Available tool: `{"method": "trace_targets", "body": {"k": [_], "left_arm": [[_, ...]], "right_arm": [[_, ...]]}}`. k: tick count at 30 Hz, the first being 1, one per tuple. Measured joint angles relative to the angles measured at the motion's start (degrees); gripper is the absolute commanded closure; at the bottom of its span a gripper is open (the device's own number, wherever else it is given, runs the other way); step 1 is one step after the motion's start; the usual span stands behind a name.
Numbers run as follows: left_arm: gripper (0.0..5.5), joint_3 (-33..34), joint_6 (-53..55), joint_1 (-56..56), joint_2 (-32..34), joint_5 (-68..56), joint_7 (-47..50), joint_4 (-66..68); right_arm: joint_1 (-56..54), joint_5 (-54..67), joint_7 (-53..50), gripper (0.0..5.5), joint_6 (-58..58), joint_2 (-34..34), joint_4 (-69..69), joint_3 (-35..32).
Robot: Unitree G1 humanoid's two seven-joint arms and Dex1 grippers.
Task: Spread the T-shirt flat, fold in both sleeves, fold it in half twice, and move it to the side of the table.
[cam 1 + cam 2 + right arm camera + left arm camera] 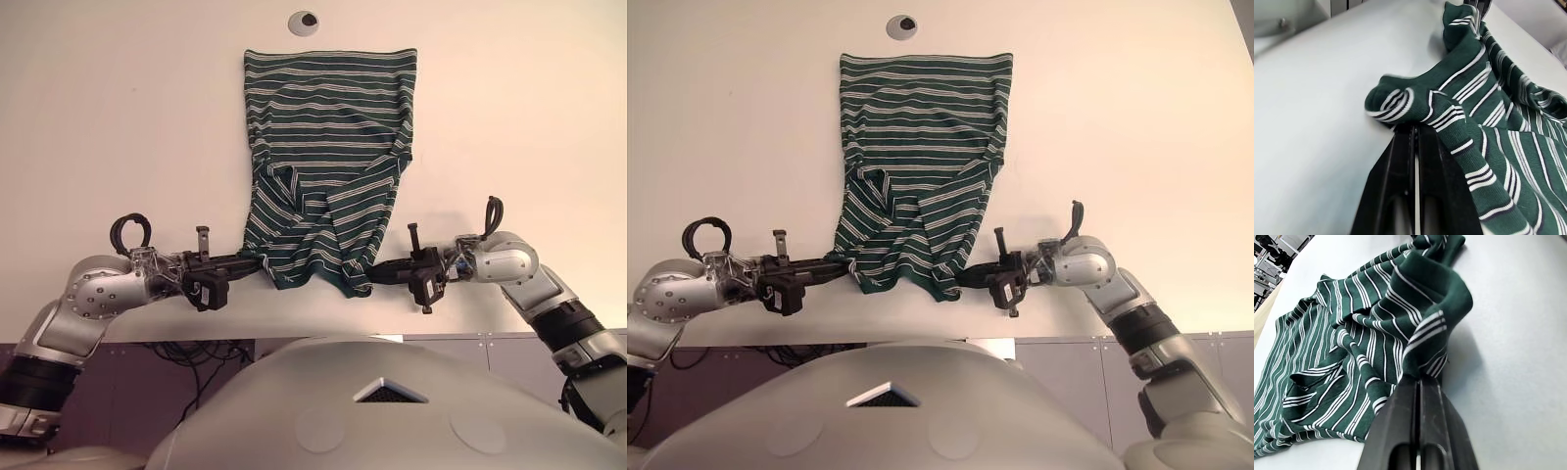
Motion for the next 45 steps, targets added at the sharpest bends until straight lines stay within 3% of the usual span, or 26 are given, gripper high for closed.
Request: {"method": "trace_targets", "body": {"k": [7,13,16,19,24,30,31,35,37,40,45], "left_arm": [[5.5,0.31,1.31,-2.14,0.15,-2.16,-1.9,1.0],[5.5,2.87,30.09,-2.13,5.49,-33.9,-8.45,-13.08],[5.5,5.57,45.04,-18.3,3.1,-45.31,-4.06,-11.78],[5.5,3.76,49.91,-32.25,-4.65,-39.21,2.57,-3.53],[5.5,-1.28,47.88,-44.91,-17.79,-24.71,8.84,17.72],[5.5,-2.97,36.76,-63.11,-28.87,-10.25,13.77,52.45],[5.26,-3.61,35.42,-65.44,-30.69,-8.26,14.62,57.62],[4.6,-1.87,30.79,-70.37,-36.09,-4.12,20.14,73.1],[4.58,-0.36,29.1,-71.18,-36.19,-3.35,22.99,75.84],[4.58,1.63,24.49,-71.62,-34.85,-2.13,25.26,77.4],[4.58,0.92,17.77,-62.38,-33.45,-6.09,6.2,55.49]], "right_arm": [[1.22,8.34,1.21,5.48,11.32,-4.46,-9.96,-6.88],[7.01,17.42,0.52,5.48,20.85,-8.33,-18.01,-11.95],[1.9,26.48,-4.3,5.48,34.7,-4.62,-19.28,-15.5],[-6.83,32.44,-11.53,5.48,47.43,2.3,-15.4,-18.9],[-23.24,32.54,-22.01,5.48,56.3,15.61,5.06,-23.81],[-42.11,20.29,-26.27,5.48,48.66,24.83,38.82,-25.62],[-43.54,18.37,-26.82,5.5,47.3,25.56,42.59,-25.67],[-46.62,11.95,-34.25,4.71,43.71,25.84,55.57,-27.18],[-47.07,10.77,-36.19,4.38,42.01,26.43,57.51,-28.36],[-47.23,6.21,-34.69,4.38,37.07,27.55,56.89,-27.01],[-47.08,-10.55,-27.99,4.38,26.4,25.05,51.26,-14.49]]}}
